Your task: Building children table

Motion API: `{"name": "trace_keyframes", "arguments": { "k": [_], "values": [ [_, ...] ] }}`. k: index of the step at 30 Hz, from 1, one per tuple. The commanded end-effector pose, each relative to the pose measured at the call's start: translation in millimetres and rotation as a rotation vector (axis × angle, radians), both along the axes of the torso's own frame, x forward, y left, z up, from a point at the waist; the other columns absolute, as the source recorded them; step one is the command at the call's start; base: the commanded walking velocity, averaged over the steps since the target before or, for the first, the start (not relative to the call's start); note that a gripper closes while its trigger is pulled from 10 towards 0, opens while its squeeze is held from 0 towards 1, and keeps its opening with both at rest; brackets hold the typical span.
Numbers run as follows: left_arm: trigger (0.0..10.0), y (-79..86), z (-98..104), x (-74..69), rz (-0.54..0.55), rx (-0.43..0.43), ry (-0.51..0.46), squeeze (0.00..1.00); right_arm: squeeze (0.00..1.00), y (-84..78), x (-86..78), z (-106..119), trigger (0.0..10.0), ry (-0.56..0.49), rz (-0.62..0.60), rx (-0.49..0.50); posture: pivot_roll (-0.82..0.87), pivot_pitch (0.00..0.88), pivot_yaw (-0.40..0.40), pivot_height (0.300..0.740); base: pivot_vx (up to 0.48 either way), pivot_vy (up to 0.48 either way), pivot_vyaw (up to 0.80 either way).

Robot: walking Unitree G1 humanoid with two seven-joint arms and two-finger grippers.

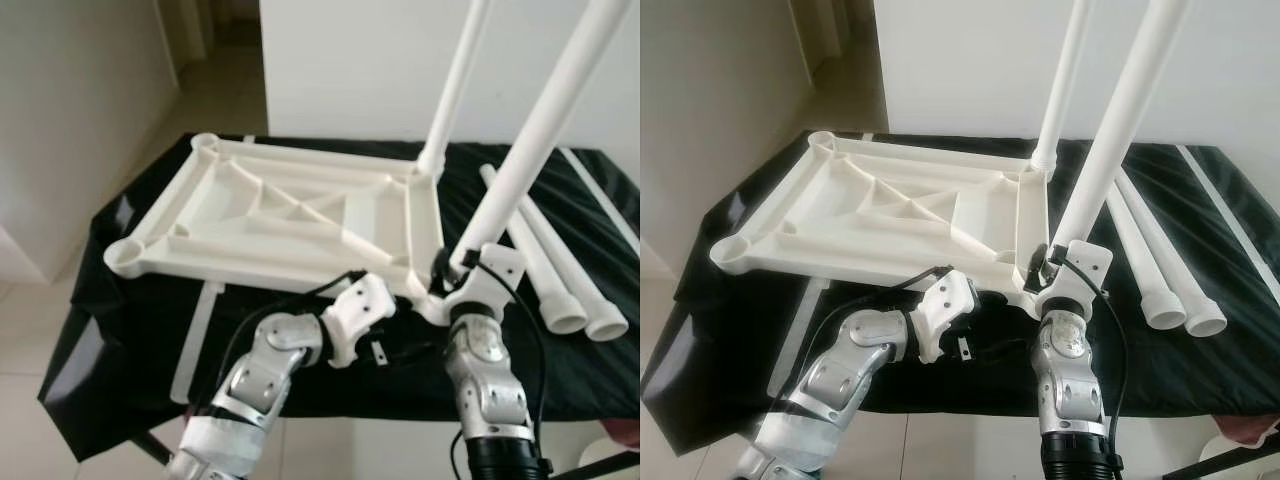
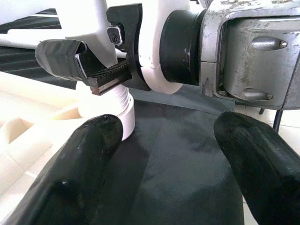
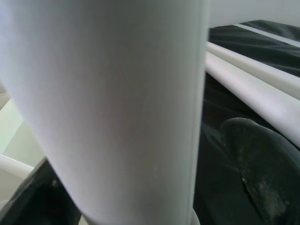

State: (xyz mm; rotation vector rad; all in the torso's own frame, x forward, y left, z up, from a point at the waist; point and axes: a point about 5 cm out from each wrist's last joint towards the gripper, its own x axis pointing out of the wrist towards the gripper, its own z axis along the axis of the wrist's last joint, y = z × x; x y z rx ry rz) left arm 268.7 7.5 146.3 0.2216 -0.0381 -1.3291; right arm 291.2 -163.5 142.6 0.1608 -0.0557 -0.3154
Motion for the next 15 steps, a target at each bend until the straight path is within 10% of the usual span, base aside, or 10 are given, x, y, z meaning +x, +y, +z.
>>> {"name": "trace_keyframes", "arguments": {
  "k": [1, 11, 12, 15],
  "values": [
    [10.0, 0.8, 0, 1.7, 0.059, -0.011, -0.005, 0.00, 1.00, 5.2, -6.4, -8, 10.0, 0.017, 0.015, 0.038, 0.00, 0.000, -0.027, 0.740, 0.000, 0.000, 0.00],
    [10.0, -0.5, 0, -0.5, 0.045, -0.012, -0.002, 0.00, 1.00, -10.4, -21.0, -14, 10.0, 0.017, 0.158, -0.027, -0.01, 0.000, -0.007, 0.740, 0.000, 0.000, 0.00],
    [10.0, -0.9, 0, -0.7, 0.040, -0.011, -0.001, 0.00, 0.00, -12.8, -22.5, -15, 10.0, 0.012, 0.197, -0.042, -0.02, 0.000, 0.000, 0.740, 0.000, 0.000, 0.00],
    [10.0, -1.2, 0, -0.8, 0.037, -0.010, -0.001, 0.00, 0.00, -14.3, -23.6, -16, 10.0, 0.009, 0.221, -0.053, -0.02, 0.000, 0.000, 0.740, 0.000, 0.000, 0.00]
  ]
}}
